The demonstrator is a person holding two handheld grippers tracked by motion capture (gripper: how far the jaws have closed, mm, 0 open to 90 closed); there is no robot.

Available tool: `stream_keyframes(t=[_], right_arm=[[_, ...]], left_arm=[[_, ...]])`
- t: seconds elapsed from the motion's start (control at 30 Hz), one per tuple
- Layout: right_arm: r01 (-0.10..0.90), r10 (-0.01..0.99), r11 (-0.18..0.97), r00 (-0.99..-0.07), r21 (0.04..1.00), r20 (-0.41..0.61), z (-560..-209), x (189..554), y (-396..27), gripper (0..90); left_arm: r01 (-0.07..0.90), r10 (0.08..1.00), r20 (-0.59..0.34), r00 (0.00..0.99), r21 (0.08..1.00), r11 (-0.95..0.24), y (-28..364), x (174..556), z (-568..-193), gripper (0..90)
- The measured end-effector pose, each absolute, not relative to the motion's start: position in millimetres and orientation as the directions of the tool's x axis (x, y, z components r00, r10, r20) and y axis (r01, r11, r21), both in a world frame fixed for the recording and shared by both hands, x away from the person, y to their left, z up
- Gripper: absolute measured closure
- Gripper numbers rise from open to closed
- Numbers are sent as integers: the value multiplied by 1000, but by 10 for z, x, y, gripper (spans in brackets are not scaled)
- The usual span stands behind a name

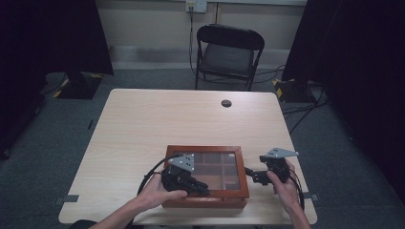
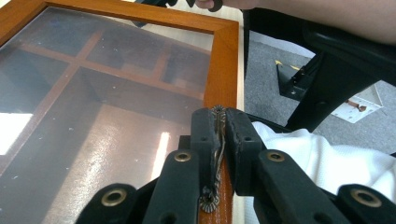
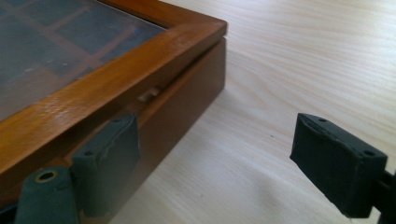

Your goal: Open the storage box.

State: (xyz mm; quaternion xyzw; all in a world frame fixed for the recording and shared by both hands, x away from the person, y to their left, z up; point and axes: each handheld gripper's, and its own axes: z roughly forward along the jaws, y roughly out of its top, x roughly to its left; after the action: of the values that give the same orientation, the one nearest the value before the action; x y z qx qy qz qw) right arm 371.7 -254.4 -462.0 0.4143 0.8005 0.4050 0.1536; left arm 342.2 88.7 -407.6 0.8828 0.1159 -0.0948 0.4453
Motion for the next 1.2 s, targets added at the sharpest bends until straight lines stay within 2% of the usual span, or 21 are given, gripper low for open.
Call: stream_keyframes(t=[0.13,0.3,0.43,0.57,0.67,0.73,0.77,0.8,0.83,0.93,1.2], right_arm=[[512,782,332,-619,792,72,-4579,3685,-2527,189],[510,773,325,-628,796,87,-4564,3679,-2531,225],[508,740,351,-665,787,99,-4581,3680,-2497,160],[480,732,361,-677,800,75,-4560,3651,-2432,209],[474,736,358,-673,804,70,-4544,3644,-2431,210],[472,736,364,-674,803,63,-4544,3642,-2432,210],[476,736,360,-673,802,69,-4547,3642,-2434,210],[476,736,360,-673,802,69,-4547,3642,-2434,210],[472,737,359,-673,805,66,-4545,3644,-2435,210],[468,741,349,-668,812,67,-4517,3643,-2434,209],[453,748,335,-661,826,60,-4482,3647,-2433,207]], left_arm=[[265,123,-239,963,769,-581,895,3416,-3985,823],[286,128,-260,957,769,-572,897,3437,-3958,823],[286,130,-259,957,761,-583,898,3460,-3897,822],[296,131,-271,954,765,-572,898,3489,-3857,820],[295,132,-268,954,778,-555,920,3492,-3830,815],[302,120,-282,952,803,-514,981,3514,-3819,768],[301,126,-276,953,808,-507,1004,3525,-3816,684],[308,134,-280,951,810,-499,1036,3543,-3813,684],[315,140,-283,949,815,-486,1072,3558,-3815,626],[302,136,-270,953,830,-469,1171,3574,-3795,581],[336,225,-265,938,854,-398,1518,3608,-3774,311]])
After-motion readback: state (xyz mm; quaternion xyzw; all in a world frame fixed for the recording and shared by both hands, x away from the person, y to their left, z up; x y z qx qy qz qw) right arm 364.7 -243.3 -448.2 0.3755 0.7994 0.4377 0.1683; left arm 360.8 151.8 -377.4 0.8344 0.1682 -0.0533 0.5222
